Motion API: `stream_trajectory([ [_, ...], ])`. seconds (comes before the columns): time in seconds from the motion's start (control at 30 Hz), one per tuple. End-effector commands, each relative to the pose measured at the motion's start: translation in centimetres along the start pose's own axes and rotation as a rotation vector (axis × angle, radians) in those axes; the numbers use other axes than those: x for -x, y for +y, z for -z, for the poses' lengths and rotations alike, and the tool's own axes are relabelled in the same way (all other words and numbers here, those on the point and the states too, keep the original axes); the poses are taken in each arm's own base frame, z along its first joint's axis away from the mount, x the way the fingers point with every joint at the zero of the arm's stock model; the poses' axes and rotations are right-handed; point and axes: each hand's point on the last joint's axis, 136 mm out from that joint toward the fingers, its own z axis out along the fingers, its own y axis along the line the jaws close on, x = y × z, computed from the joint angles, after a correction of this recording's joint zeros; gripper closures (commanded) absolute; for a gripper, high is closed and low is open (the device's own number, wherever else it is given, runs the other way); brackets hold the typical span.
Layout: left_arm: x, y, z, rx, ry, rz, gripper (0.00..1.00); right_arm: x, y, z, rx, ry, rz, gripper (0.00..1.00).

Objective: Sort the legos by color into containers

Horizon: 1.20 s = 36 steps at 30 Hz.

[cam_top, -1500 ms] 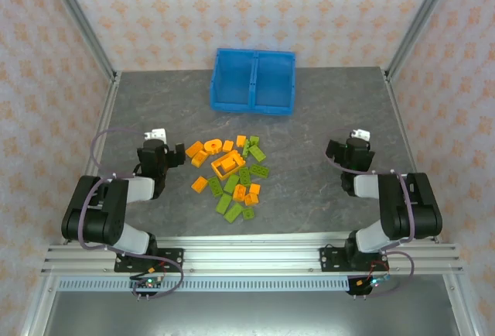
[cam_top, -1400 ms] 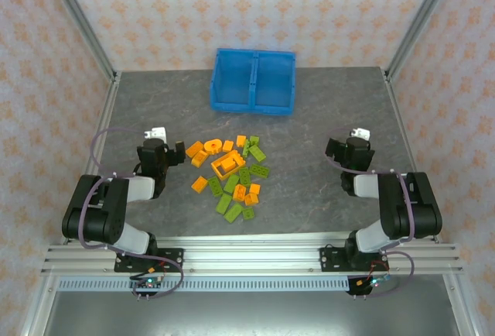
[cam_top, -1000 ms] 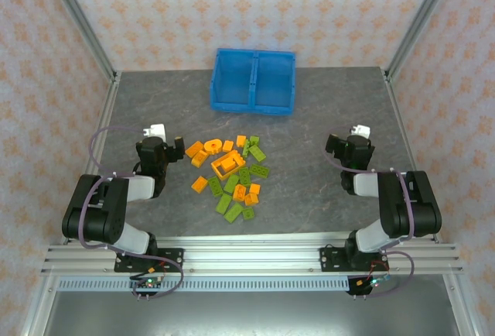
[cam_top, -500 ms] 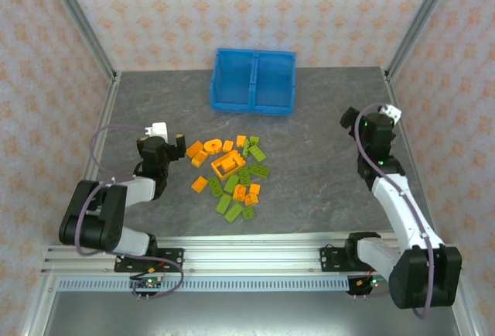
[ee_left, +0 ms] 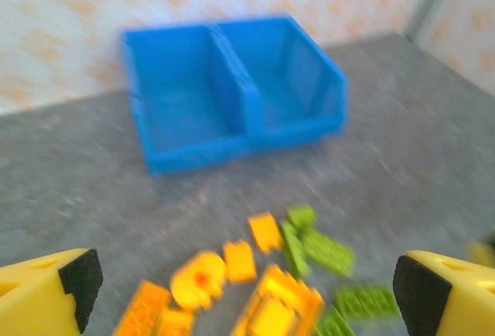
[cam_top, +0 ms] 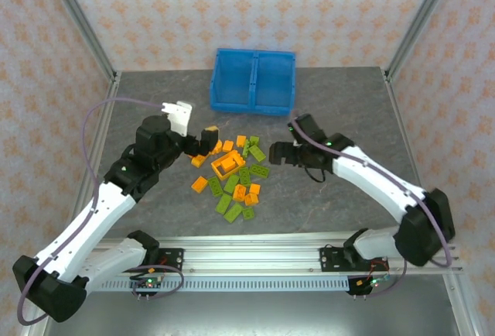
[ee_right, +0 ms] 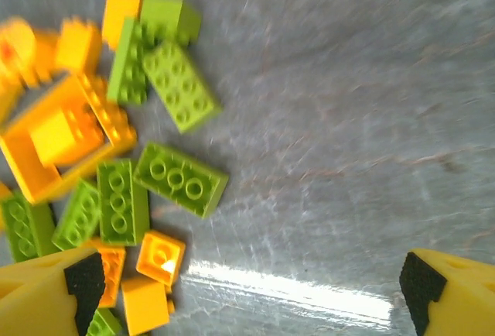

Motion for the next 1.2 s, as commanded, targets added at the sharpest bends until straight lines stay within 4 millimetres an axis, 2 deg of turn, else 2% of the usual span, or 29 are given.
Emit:
stream_trajectory([
  [0.0, -8.3, -3.3, 3.0, -0.220, 0.379, -0.126, 0.00, -2.6, 1.6, -1.9, 0.000, 0.111, 0.217, 0.01],
  [0.1, -9.5, -3.7, 4.7, -0.269, 0.428, -0.211, 0.00, -3.6, 2.5, -4.1, -0.018, 0.161, 0.398, 0.01],
  [0.23, -10.8, -5.5, 4.8, -0.401, 0.349, -0.302, 0.00, -3.1, 3.1, -7.2, -0.044, 0.182, 0.527, 0.05],
  [0.33, -12.1, -7.7, 5.9, -0.561, 0.313, -0.335, 0.00, -2.3, 3.4, -8.9, -0.059, 0.187, 0.590, 0.07],
  [0.5, -12.2, -8.2, 6.4, -0.587, 0.231, -0.356, 0.00, -2.0, 3.6, -11.3, -0.081, 0.227, 0.677, 0.09],
  [0.57, -12.1, -8.2, 6.5, -0.584, 0.206, -0.366, 0.00, -2.2, 3.7, -12.0, -0.072, 0.252, 0.695, 0.14],
  [0.73, -12.2, -8.1, 6.6, -0.580, 0.191, -0.371, 0.00, -3.1, 3.9, -13.0, -0.042, 0.291, 0.693, 0.43],
  [0.83, -12.4, -8.4, 6.6, -0.597, 0.192, -0.368, 0.00, -2.9, 4.0, -12.3, -0.009, 0.262, 0.659, 0.59],
  [0.97, -12.4, -8.4, 6.6, -0.601, 0.193, -0.367, 0.00, -1.3, 3.9, -10.1, 0.006, 0.168, 0.604, 0.71],
  [1.07, -12.3, -8.4, 6.6, -0.601, 0.190, -0.367, 0.00, 1.0, 3.8, -7.1, 0.022, 0.056, 0.535, 0.78],
  [1.13, -12.2, -8.4, 6.6, -0.594, 0.180, -0.369, 0.00, 3.4, 4.2, -4.4, 0.047, -0.049, 0.458, 0.80],
  [1.17, -12.1, -8.4, 6.6, -0.593, 0.175, -0.370, 0.00, 5.2, 4.2, -2.9, 0.050, -0.126, 0.398, 0.80],
])
